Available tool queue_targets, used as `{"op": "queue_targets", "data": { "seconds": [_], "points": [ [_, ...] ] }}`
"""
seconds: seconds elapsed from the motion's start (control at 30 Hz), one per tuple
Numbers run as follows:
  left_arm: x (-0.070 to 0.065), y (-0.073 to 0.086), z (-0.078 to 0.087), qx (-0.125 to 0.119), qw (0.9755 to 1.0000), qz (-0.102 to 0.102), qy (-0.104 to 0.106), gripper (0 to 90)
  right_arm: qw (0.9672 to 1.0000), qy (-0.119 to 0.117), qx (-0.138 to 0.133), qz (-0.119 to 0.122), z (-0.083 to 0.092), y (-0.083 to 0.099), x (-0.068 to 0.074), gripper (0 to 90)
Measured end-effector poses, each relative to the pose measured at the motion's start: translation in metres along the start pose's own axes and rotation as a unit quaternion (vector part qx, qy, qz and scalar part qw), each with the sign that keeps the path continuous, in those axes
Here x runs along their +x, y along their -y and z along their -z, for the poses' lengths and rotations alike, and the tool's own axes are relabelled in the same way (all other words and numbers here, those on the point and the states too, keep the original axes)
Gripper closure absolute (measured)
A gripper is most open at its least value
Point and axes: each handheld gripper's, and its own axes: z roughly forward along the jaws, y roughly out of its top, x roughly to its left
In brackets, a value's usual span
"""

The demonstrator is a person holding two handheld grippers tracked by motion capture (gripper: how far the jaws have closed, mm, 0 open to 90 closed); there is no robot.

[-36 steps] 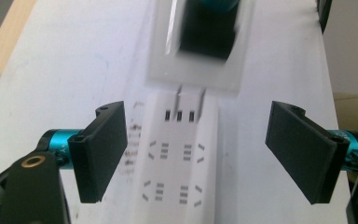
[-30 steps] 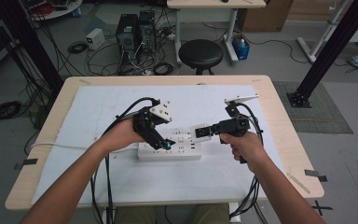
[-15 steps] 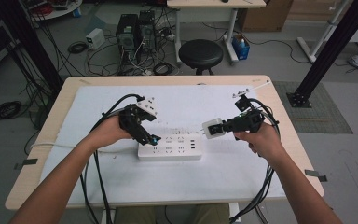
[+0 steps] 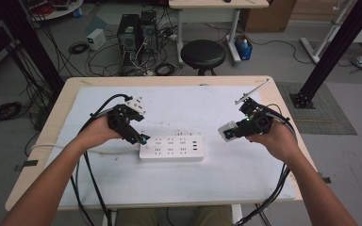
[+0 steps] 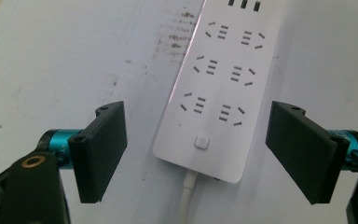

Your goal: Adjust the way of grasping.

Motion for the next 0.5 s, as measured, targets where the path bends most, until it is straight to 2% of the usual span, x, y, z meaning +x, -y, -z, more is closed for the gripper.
{"op": "queue_targets", "data": {
  "seconds": [0.03,0.07,0.1,0.13,0.17,0.27,0.3,0.33,0.4,0.5],
  "points": [
    [0.001,0.001,0.001,0.005,1.0000,0.002,-0.001,20.6,1.0000,0.000,0.000,0.000,0.000,0.000,0.000,61.9],
    [0.002,0.003,0.002,0.011,0.9999,0.001,-0.002,20.6,0.9999,0.009,0.007,0.005,0.001,0.000,0.000,61.9],
    [0.004,0.006,0.003,0.016,0.9998,0.008,-0.003,20.6,0.9991,0.028,0.024,0.019,0.001,0.001,0.001,61.9],
    [0.004,0.006,0.003,0.016,0.9998,0.008,-0.003,20.6,0.9986,0.036,0.031,0.025,0.002,0.001,0.001,61.9],
    [0.006,0.009,0.006,0.029,0.9995,0.009,-0.008,20.6,0.9979,0.043,0.040,0.026,0.003,0.001,0.001,61.9],
    [0.007,0.012,0.009,0.035,0.9991,0.018,-0.017,20.6,0.9965,0.055,0.054,0.034,0.004,0.002,0.001,61.9],
    [0.009,0.014,0.013,0.047,0.9983,0.024,-0.024,20.6,0.9935,0.074,0.074,0.046,0.006,0.003,0.000,61.8],
    [0.009,0.014,0.013,0.047,0.9983,0.024,-0.024,20.7,0.9935,0.074,0.074,0.046,0.006,0.003,0.000,61.8],
    [0.013,0.018,0.020,0.071,0.9966,0.025,-0.034,20.6,0.9903,0.089,0.093,0.053,0.007,0.004,-0.002,61.9],
    [0.016,0.020,0.025,0.081,0.9957,0.020,-0.040,20.6,0.9885,0.094,0.102,0.059,0.008,0.004,-0.004,61.9]
  ]
}}
